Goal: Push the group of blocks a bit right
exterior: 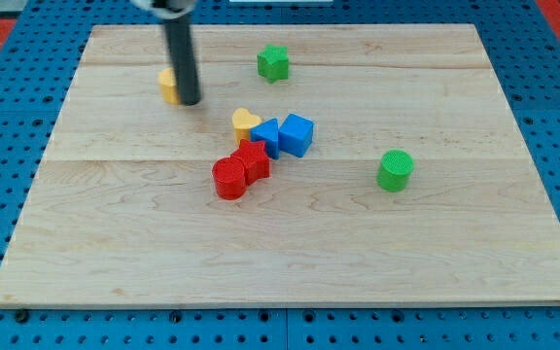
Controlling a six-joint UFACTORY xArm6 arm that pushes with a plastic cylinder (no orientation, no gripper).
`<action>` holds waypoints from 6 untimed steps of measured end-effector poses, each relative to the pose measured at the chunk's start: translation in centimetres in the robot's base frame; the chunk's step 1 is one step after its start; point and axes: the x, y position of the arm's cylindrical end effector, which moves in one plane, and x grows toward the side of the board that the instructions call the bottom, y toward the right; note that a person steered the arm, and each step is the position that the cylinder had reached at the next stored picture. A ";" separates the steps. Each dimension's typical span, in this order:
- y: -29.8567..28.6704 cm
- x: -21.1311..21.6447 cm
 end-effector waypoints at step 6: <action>15.7 1.4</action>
